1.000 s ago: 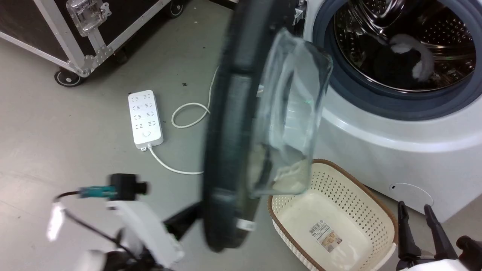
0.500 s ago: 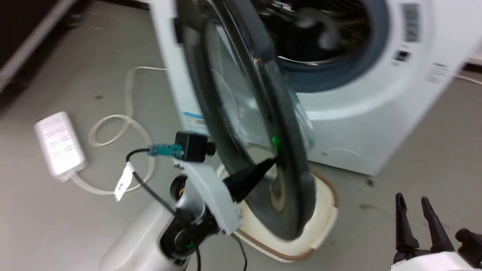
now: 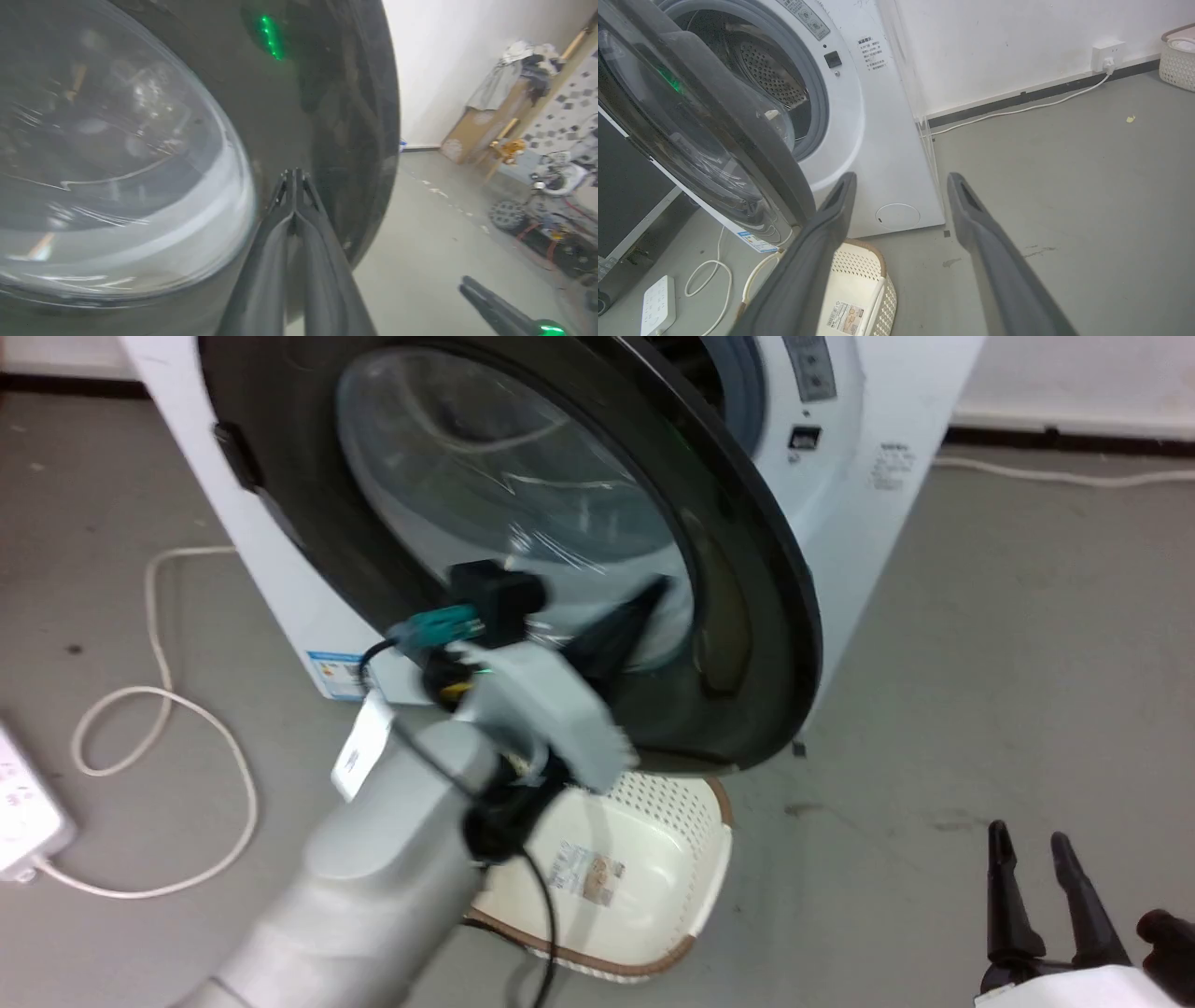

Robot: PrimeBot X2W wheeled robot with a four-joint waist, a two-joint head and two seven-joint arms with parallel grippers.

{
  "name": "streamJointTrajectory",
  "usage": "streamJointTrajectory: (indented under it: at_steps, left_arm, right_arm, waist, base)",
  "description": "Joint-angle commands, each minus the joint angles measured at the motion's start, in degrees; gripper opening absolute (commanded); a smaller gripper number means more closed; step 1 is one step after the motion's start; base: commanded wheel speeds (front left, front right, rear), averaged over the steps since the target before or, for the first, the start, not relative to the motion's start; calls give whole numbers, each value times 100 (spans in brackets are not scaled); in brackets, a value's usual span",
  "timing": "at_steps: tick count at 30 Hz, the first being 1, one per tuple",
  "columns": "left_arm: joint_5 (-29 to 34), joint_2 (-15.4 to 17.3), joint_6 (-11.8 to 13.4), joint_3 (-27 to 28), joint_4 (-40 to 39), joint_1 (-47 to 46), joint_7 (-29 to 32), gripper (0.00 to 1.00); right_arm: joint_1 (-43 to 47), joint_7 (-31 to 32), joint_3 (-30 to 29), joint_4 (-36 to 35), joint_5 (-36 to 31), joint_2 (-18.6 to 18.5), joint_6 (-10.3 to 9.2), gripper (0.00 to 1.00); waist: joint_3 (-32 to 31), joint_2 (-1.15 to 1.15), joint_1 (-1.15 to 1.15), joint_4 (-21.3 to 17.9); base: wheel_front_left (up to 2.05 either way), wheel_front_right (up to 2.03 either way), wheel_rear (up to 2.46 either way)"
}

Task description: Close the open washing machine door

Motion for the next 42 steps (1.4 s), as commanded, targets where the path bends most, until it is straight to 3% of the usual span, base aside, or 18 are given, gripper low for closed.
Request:
streamJointTrajectory:
  at_steps: [1,2,4,5,7,8,14,17,26,27,28,29,31,32,33,37,39,42]
  left_arm:
    - [272,181,110,1,99,-60,-299,0]
    - [272,181,110,1,99,-60,-299,0]
    - [814,490,551,76,158,39,-723,0]
    - [814,490,551,76,158,39,-723,0]
    - [1098,707,789,151,60,184,-822,0]
    - [1331,1014,1125,381,-122,555,-870,0]
    - [1217,1340,1623,1219,-626,1744,-882,0]
    - [1116,1351,1673,1583,-842,2346,-882,0]
    - [1226,1113,1442,2045,-955,3241,-883,0]
    - [1274,1098,1434,2055,-939,3270,-883,34]
    - [1306,1074,1429,2074,-931,3294,-883,89]
    - [1329,1046,1427,2102,-932,3314,-883,100]
    - [1412,986,1445,2197,-985,3341,-883,100]
    - [1443,960,1442,2229,-1004,3364,-884,100]
    - [1497,943,1447,2264,-1033,3381,-884,100]
    - [1709,877,1461,2382,-1182,3451,-884,100]
    - [1857,809,1472,2459,-1310,3497,-884,100]
    - [1947,742,1449,2506,-1409,3455,-884,100]
  right_arm:
    - [64,-24,20,18,8,-1,6,100]
    - [64,-24,20,18,8,-1,6,100]
    - [162,-24,28,16,1,-1,6,100]
    - [162,-24,28,16,1,-1,6,100]
    - [233,-24,30,-7,-25,-1,6,100]
    - [319,-24,25,-7,-42,-1,6,100]
    - [400,-24,54,-37,-64,-1,6,100]
    - [424,-24,63,-44,-63,-1,6,100]
    - [451,-24,146,-18,-96,-1,6,100]
    - [452,-24,153,-10,-164,-1,6,100]
    - [459,-24,141,21,-249,-1,6,100]
    - [457,-24,98,50,-349,-1,6,100]
    - [442,-24,44,75,-561,-1,6,100]
    - [424,-24,17,53,-681,-1,6,45]
    - [407,-24,27,14,-853,-1,6,0]
    - [246,-24,184,-233,-1426,-1,6,0]
    - [-195,154,766,-176,-1569,-1,6,0]
    - [-691,395,978,108,-1623,-1,6,0]
  waist:
    - [-214,-1,0,191]
    - [-214,-1,0,191]
    - [-418,-1,0,379]
    - [-418,-1,0,379]
    - [-511,-1,0,514]
    - [-634,-1,0,700]
    - [-757,-1,0,902]
    - [-784,-1,0,949]
    - [-812,-1,0,954]
    - [-813,-1,0,948]
    - [-817,-1,0,942]
    - [-819,-1,0,937]
    - [-817,-1,0,933]
    - [-817,-1,0,929]
    - [-815,-1,0,926]
    - [-774,-1,0,916]
    - [-669,-1,0,922]
    - [-487,-1,0,973]
  base:
    - [0,0,0]
    - [0,0,0]
    - [0,0,0]
    - [0,0,0]
    - [0,0,0]
    - [0,0,0]
    - [0,0,0]
    - [0,0,0]
    - [0,0,0]
    - [0,0,0]
    - [0,0,0]
    - [0,0,0]
    - [0,0,0]
    - [0,0,0]
    - [0,0,0]
    - [0,0,0]
    - [0,0,0]
    - [0,0,0]
